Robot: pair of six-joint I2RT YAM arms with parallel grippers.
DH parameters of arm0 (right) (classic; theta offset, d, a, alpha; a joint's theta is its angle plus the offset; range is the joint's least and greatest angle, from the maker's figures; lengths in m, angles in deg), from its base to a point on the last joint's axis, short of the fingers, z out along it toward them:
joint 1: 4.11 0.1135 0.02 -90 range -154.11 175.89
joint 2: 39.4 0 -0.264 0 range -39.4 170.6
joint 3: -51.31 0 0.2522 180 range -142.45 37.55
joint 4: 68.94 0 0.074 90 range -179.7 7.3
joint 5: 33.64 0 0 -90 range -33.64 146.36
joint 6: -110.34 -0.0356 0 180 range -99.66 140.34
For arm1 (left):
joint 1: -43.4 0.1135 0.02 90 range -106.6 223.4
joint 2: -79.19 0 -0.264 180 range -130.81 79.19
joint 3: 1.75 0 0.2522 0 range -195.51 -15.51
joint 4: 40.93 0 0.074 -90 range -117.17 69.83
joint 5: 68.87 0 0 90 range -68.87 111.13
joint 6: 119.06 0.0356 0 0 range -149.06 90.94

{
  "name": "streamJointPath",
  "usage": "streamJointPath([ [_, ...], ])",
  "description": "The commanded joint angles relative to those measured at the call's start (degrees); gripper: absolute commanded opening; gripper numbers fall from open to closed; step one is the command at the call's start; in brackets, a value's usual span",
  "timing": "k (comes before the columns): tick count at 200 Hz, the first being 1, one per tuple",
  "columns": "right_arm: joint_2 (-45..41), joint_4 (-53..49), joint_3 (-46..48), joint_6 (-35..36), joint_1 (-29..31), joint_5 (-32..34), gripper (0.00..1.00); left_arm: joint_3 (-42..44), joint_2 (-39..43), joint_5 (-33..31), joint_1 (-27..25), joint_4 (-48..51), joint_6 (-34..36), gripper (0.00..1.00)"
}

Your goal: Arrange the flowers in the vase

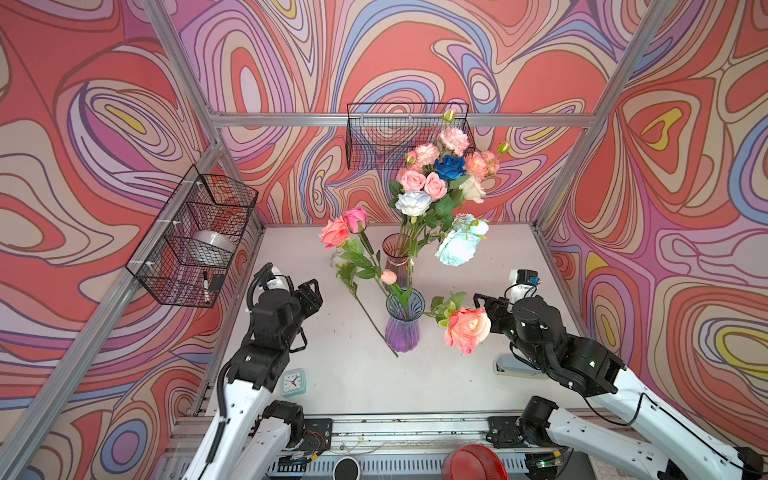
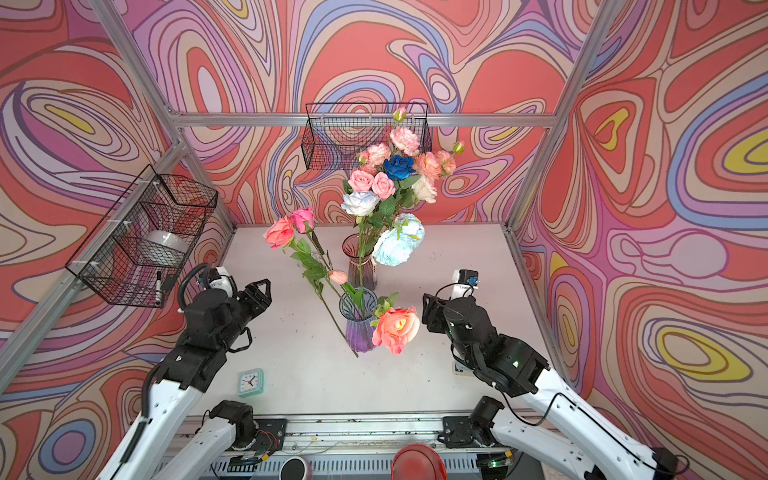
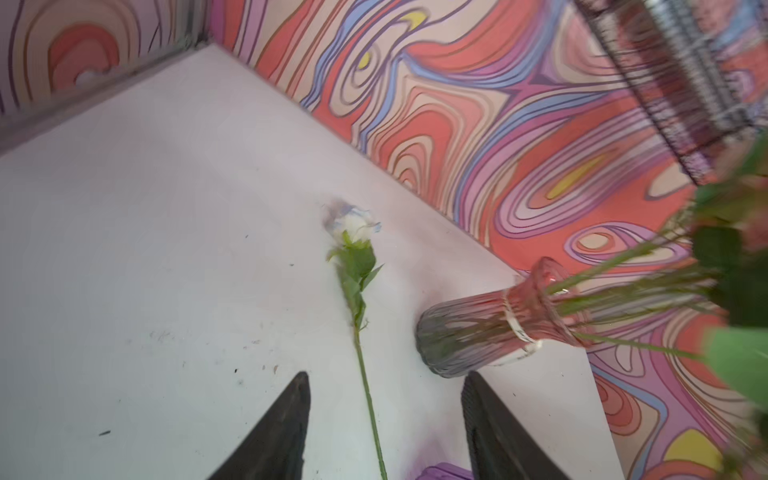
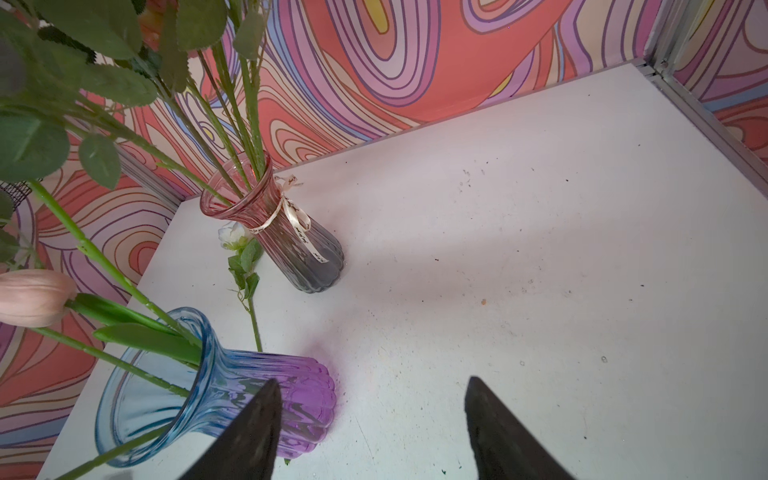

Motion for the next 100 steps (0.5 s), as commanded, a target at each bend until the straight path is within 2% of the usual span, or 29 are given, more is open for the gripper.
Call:
streamJointPath([
  [1,-1.0,0.1,0.6,-0.1,-0.2,0.2,0.72,-1.9,-11.1,18.2,3.2,-6.9,-6.0,0.61],
  [32,-1.7,-0.1,1.0,-0.1,-0.2,0.6,0.72,-9.1,-27.7,16.3,3.2,-7.4,-4.7,0.6],
  [53,-2.2,-1.0,1.1,0.0,-0.3,1.3,0.72,-14.2,-37.1,17.4,2.6,-8.0,-4.0,0.6],
  [100,-3.4,-2.8,1.1,0.0,-0.2,2.6,0.72,-25.6,-51.3,11.8,-3.3,-2.8,-0.7,0.62],
])
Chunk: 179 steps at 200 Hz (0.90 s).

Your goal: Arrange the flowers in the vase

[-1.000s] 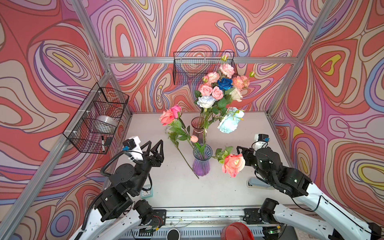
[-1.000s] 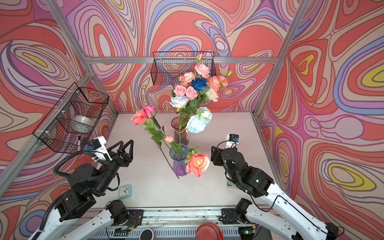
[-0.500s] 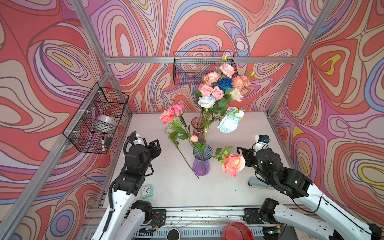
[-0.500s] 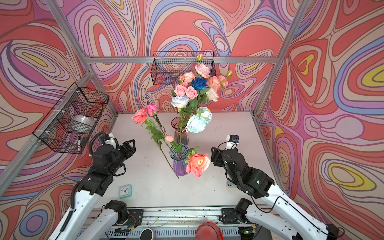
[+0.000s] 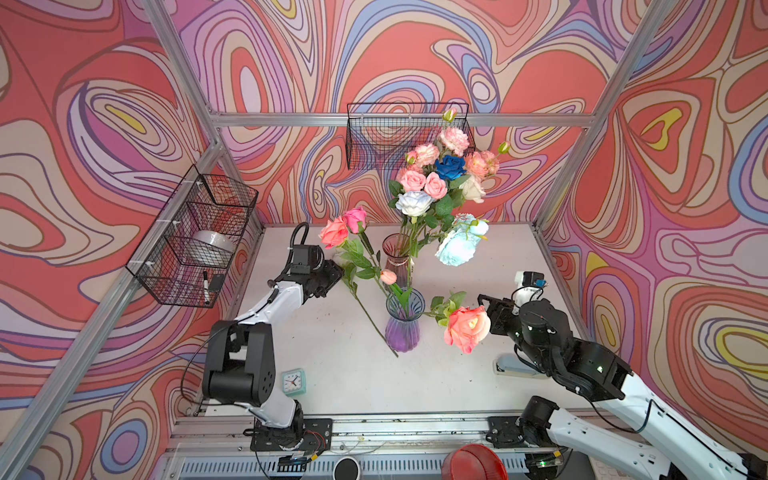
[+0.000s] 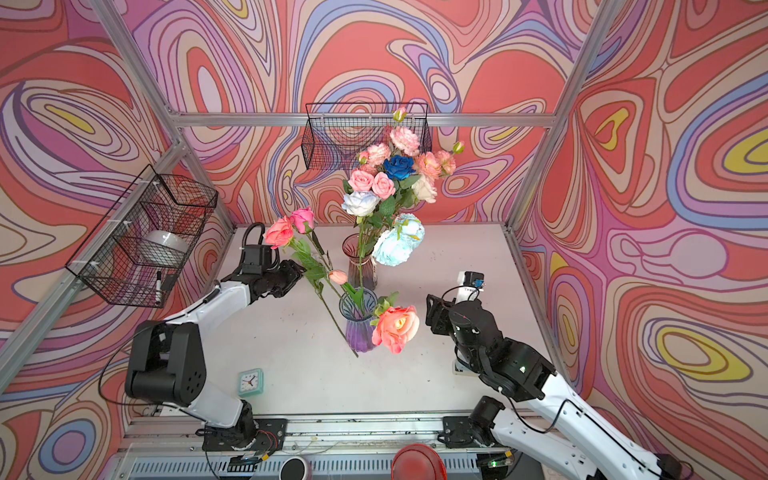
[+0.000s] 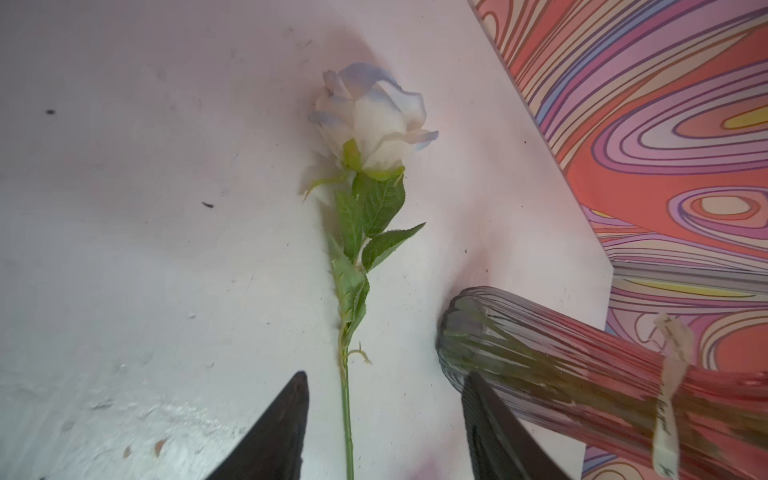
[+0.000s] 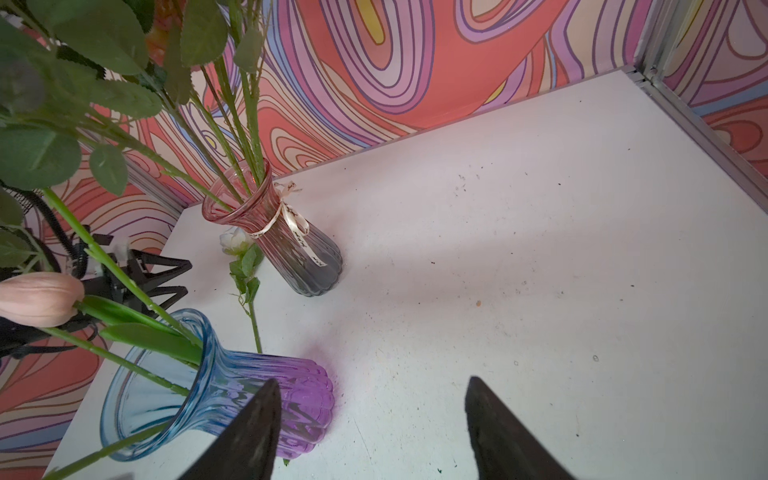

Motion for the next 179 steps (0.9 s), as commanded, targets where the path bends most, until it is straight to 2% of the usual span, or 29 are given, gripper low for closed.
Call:
streamJointPath([
  [1,-1.0,-1.7,0.7,0.0,-0.3,1.6,0.72,-4.7,-4.1,-3.2,-2.6,3.2,1.7,0.61],
  [37,-2.2,-2.8,1.0,-0.2,-0.3,2.4,0.72,-14.3,-12.0,-12.2,-5.7,16.0,4.6,0.6],
  [74,-3.3,-2.9,1.9,-0.3,-0.2,3.0,0.72,-20.8,-20.3,-13.3,-7.2,23.7,7.2,0.6],
  [112,-3.7,-3.5,2.1,0.0,-0.2,3.6,0.73,-24.5,-24.6,-16.1,-8.6,27.8,9.3,0.61],
  [140,-4.3,-3.6,2.7,-0.3,-0.2,4.0,0.73,-26.3,-26.8,-17.5,-8.7,30.0,10.4,0.48],
  [179,-5.1,-4.2,2.8,-0.4,-0.3,4.4,0.73,-24.5,-26.5,-18.9,-8.3,31.8,12.9,0.14],
])
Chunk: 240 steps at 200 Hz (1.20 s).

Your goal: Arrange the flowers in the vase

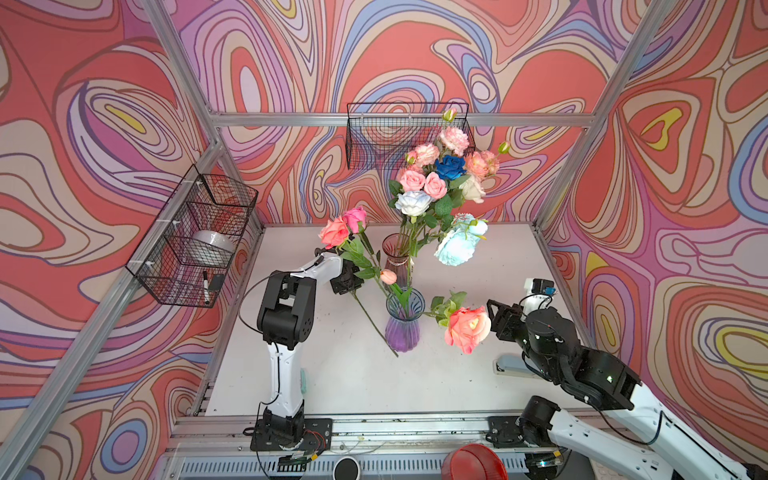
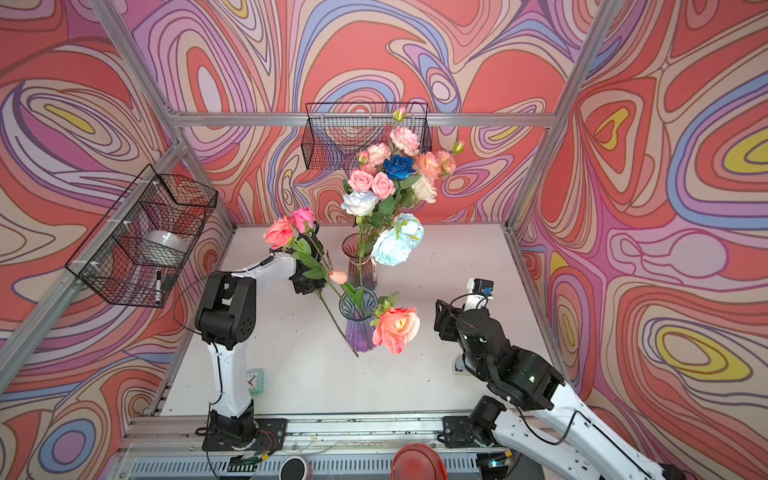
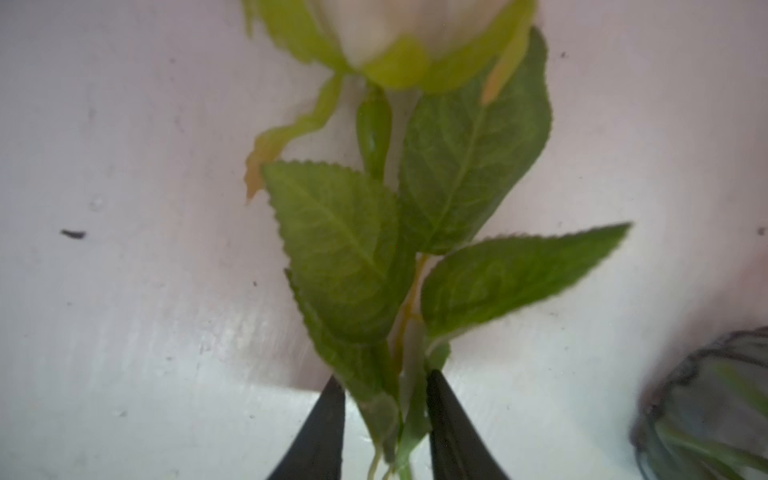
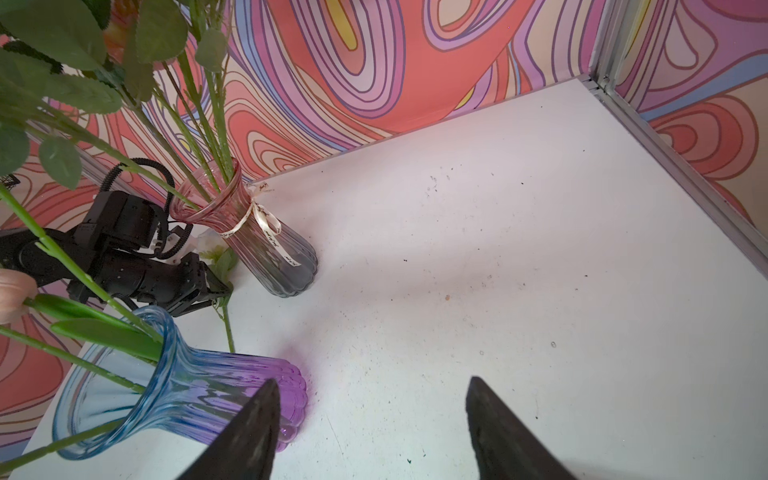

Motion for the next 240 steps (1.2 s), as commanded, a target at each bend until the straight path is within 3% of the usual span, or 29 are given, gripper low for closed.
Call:
streamJointPath([
  [1,-0.9,-0.9,0.7,-0.4,-0.2,1.4,0.73,1.0,-0.5,-2.5,0.3,5.6,2.3,0.13],
  [22,-1.2,-0.3,1.0,-0.2,-0.2,1.2,0.73,4.3,2.8,-3.3,1.3,4.5,1.9,0.0],
  [64,-1.0,0.1,0.7,0.3,-0.2,1.0,0.73,12.4,14.9,-5.3,4.6,1.0,0.4,0.0],
  [101,-1.1,0.6,0.8,0.3,-0.2,0.8,0.73,20.2,32.3,-6.4,4.6,-2.8,0.2,0.0],
  [162,-0.4,1.2,-0.5,0.4,-0.3,0.7,0.73,30.9,64.3,-10.0,4.5,-0.4,0.9,0.0],
  [218,2.4,2.2,-2.2,1.0,-0.2,0.4,0.73,26.7,83.2,-9.7,4.5,2.0,3.5,0.0],
  [240,2.9,2.0,-3.3,1.2,-0.2,0.9,0.73,22.8,86.8,-6.0,4.5,-0.9,4.3,0.0],
])
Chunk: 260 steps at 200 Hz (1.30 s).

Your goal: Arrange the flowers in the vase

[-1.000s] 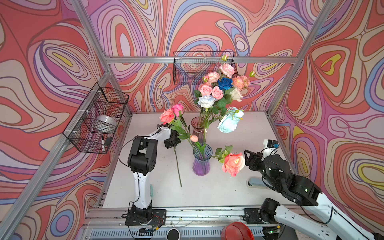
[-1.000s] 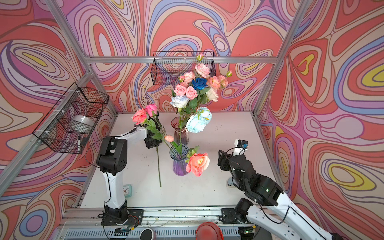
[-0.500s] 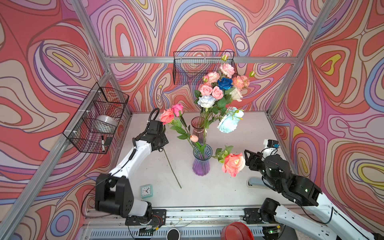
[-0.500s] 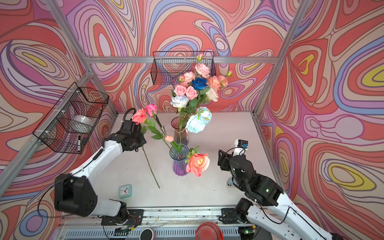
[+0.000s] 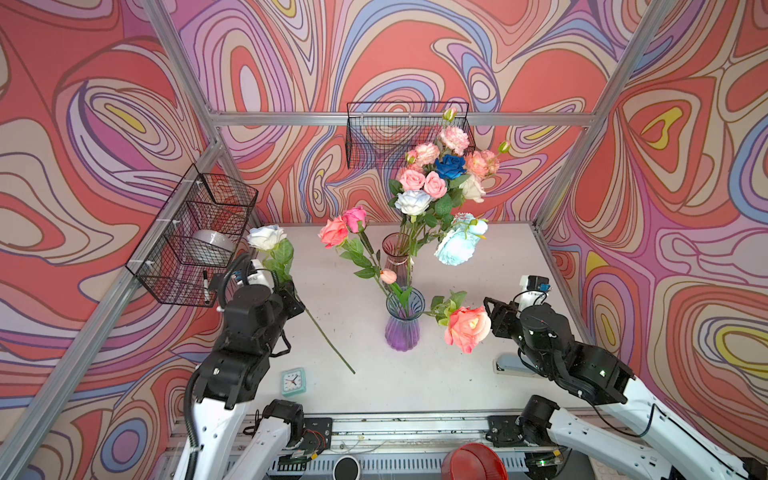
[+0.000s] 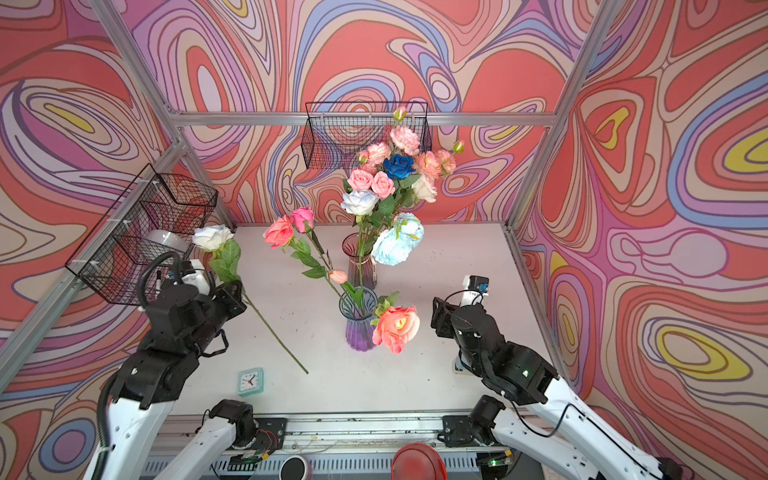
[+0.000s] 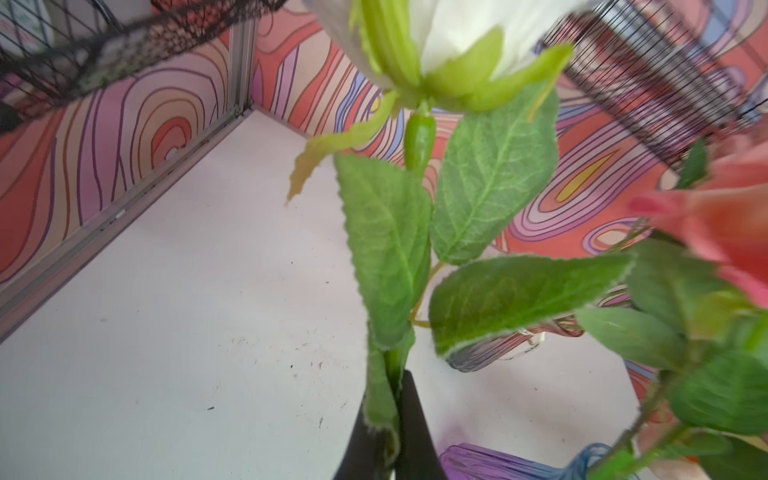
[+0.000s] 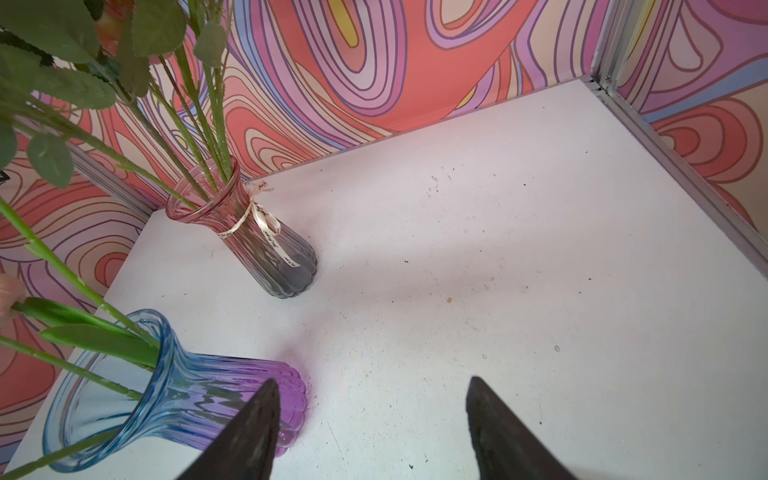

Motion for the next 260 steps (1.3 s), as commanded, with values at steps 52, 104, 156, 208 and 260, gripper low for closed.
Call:
streamJointPath([
  [52,1.7,-0.1,-5.3,1.5,-0.2,1.6,0.73,-14.8,1.6,19.7,0.0,-13.5,-2.9,0.0],
  [104,3.3,0.4,-6.1,0.9,-0.2,1.2,0.73,-19.1,-6.8,29.1,-0.2,-27.7,-7.5,0.0],
  [156,3.9,-0.1,-7.7,1.1,-0.3,1.8,0.73,-20.2,-12.9,19.8,-15.8,-32.0,3.4,0.0],
  [208,3.0,-0.3,-7.9,1.3,-0.3,1.7,0.73,-20.3,-19.2,8.0,-27.2,-36.3,19.2,0.0],
  [260,1.5,-1.1,-7.4,1.7,-0.3,2.4,0.73,-18.0,-24.0,4.0,-31.9,-43.0,27.3,0.0],
])
